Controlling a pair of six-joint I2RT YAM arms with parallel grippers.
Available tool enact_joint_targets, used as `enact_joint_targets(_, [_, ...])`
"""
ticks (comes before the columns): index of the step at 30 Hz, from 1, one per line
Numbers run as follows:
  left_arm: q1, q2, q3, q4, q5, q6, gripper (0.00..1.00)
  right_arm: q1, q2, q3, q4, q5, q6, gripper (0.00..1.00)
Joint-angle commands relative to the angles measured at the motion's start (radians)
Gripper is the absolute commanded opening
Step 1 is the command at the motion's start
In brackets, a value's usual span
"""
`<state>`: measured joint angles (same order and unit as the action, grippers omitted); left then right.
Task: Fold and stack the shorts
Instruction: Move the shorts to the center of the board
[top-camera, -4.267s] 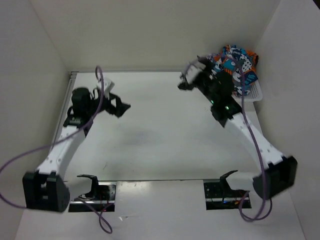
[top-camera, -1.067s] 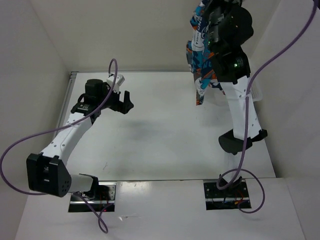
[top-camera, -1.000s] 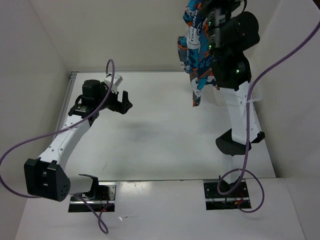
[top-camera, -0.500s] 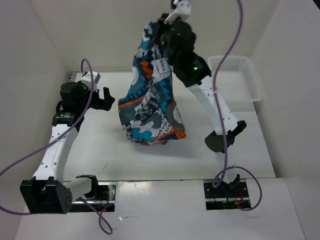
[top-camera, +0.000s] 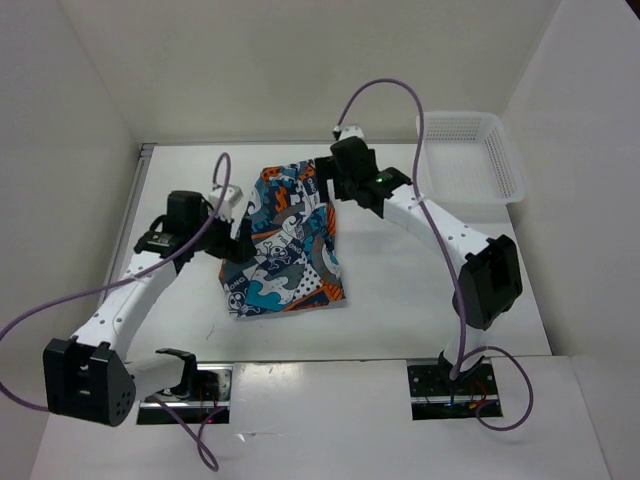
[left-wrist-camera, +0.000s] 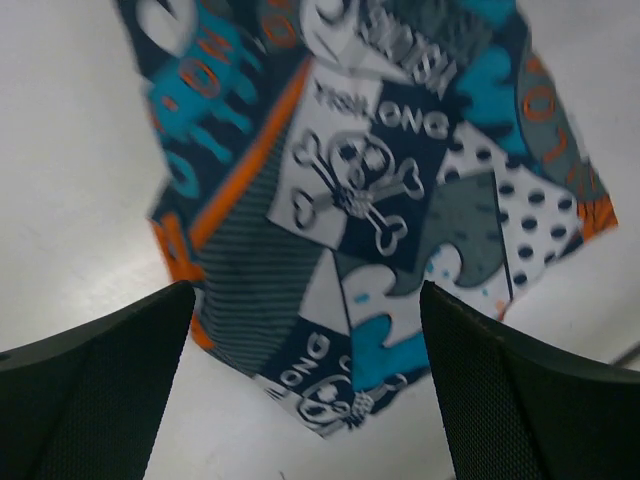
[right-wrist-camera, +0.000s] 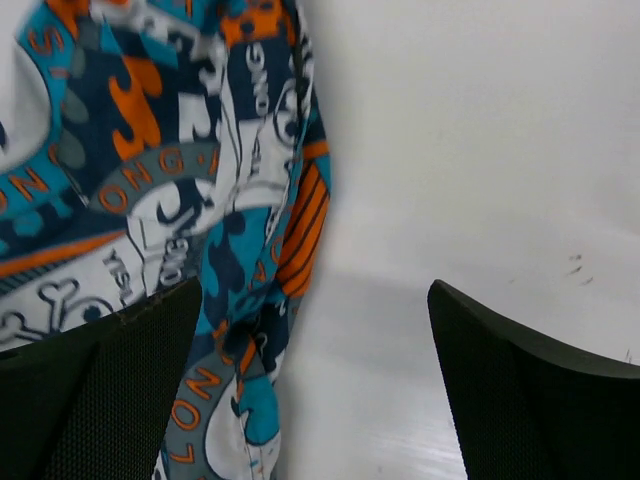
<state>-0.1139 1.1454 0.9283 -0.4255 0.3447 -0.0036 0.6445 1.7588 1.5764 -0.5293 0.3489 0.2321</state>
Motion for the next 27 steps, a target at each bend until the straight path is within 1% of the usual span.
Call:
enact_joint_targets(1, [-0.076, 0.025, -0.063, -0.108, -0.032, 0.004, 1.00, -0.066, -0.058, -0.003, 0.155, -0.103, -0.005, 0.98])
enact_joint_targets(5, [-0.148, 0.079, -0.103, -0.088, -0.064, 0.004, 1.00, -0.105, 0.028, 0.022, 0.187, -0.183, 0.007, 0.98])
enact_joint_targets(6, [-0.162, 0.102, -0.138, -0.076, -0.081, 0.004, 1.00, -0.118, 0.053, 0.022, 0.196, -0.183, 0.007, 0.98])
enact_joint_targets(7, [-0.196, 0.114, -0.158, -0.041, -0.107, 0.004, 1.00, -0.127, 0.062, 0.022, 0.196, -0.192, 0.007, 0.98])
enact_joint_targets(9, [-0.208, 0.148, -0.193, 0.017, -0.200, 0.004, 1.00, -0.138, 0.073, 0.004, 0.207, -0.192, 0.016, 0.98])
enact_joint_targets(10, [-0.217, 0.158, -0.222, 0.109, -0.237, 0.004, 1.00, -0.147, 0.073, 0.004, 0.207, -0.183, 0.016, 0.98])
enact_joint_targets(11, [-0.217, 0.171, -0.235, 0.163, -0.315, 0.004, 0.95, -0.147, 0.073, -0.007, 0.207, -0.183, 0.016, 0.98])
enact_joint_targets(13, [-0.217, 0.209, -0.256, 0.305, -0.384, 0.004, 0.83, -0.157, 0.073, -0.007, 0.216, -0.183, 0.016, 0.98])
enact_joint_targets(14, [-0.217, 0.235, -0.266, 0.339, -0.426, 0.004, 0.73, -0.157, 0.073, -0.007, 0.216, -0.183, 0.016, 0.98])
enact_joint_targets(15, [-0.217, 0.250, -0.281, 0.372, -0.446, 0.004, 0.69, -0.157, 0.073, -0.007, 0.216, -0.183, 0.016, 0.98])
enact_joint_targets(17, [-0.207, 0.308, -0.295, 0.485, -0.492, 0.004, 0.65, -0.157, 0.082, -0.007, 0.226, -0.174, 0.016, 0.98])
enact_joint_targets(18, [-0.192, 0.332, -0.295, 0.576, -0.536, 0.004, 0.65, -0.157, 0.082, -0.007, 0.226, -0.174, 0.016, 0.98])
enact_joint_targets(19, [-0.170, 0.358, -0.295, 0.626, -0.559, 0.004, 0.65, -0.157, 0.082, -0.007, 0.226, -0.174, 0.016, 0.98])
enact_joint_targets(20, [-0.105, 0.417, -0.278, 0.671, -0.582, 0.004, 0.65, -0.157, 0.082, 0.002, 0.226, -0.174, 0.016, 0.98])
enact_joint_targets(21, [-0.060, 0.451, -0.200, 0.720, -0.613, 0.004, 0.65, -0.157, 0.082, 0.002, 0.226, -0.165, 0.016, 0.98])
enact_joint_targets(22, [-0.017, 0.485, -0.143, 0.731, -0.625, 0.004, 0.65, -0.157, 0.082, 0.002, 0.226, -0.165, 0.016, 0.98])
enact_joint_targets(23, [0.029, 0.555, -0.084, 0.743, -0.639, 0.004, 0.67, -0.157, 0.082, 0.002, 0.226, -0.165, 0.016, 0.98])
enact_joint_targets(24, [0.105, 0.589, -0.024, 0.770, -0.665, 0.004, 0.71, -0.157, 0.082, 0.002, 0.226, -0.165, 0.027, 0.98])
enact_joint_targets(25, [0.134, 0.612, 0.033, 0.787, -0.665, 0.004, 0.74, -0.157, 0.082, 0.002, 0.226, -0.165, 0.027, 0.98])
enact_joint_targets(26, [0.146, 0.625, 0.122, 0.803, -0.665, 0.004, 0.77, -0.157, 0.091, 0.002, 0.226, -0.175, 0.039, 0.98])
enact_joint_targets(27, [0.146, 0.625, 0.150, 0.830, -0.655, 0.004, 0.79, -0.157, 0.091, 0.002, 0.235, -0.176, 0.039, 0.98])
